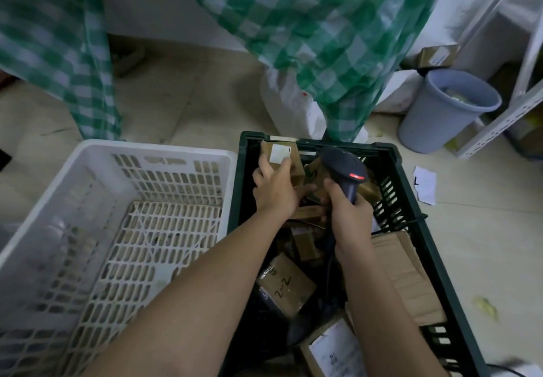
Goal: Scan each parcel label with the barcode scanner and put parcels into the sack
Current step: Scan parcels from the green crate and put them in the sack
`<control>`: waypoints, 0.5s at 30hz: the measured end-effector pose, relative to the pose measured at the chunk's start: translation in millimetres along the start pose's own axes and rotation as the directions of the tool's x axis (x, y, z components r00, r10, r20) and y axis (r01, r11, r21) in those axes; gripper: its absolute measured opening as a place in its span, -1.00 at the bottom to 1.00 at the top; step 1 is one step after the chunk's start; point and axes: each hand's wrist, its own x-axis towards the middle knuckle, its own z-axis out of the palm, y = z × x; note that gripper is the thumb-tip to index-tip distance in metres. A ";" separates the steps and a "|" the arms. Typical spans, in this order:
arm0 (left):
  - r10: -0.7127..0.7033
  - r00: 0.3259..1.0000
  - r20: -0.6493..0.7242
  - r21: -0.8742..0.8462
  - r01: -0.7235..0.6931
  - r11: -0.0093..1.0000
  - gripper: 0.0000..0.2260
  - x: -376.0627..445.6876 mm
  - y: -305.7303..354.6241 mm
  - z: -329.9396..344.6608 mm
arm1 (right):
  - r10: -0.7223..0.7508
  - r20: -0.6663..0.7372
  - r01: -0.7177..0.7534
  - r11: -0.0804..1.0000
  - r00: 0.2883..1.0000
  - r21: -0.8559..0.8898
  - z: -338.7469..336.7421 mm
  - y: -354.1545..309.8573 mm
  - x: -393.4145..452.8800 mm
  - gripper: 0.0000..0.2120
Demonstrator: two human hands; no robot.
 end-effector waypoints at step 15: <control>-0.128 0.975 0.179 -0.010 0.132 0.991 -0.36 -8.2 2.8 -14.7 | 0.069 0.014 -0.070 0.995 0.998 0.065 -15.4 5.9 -17.4 -0.82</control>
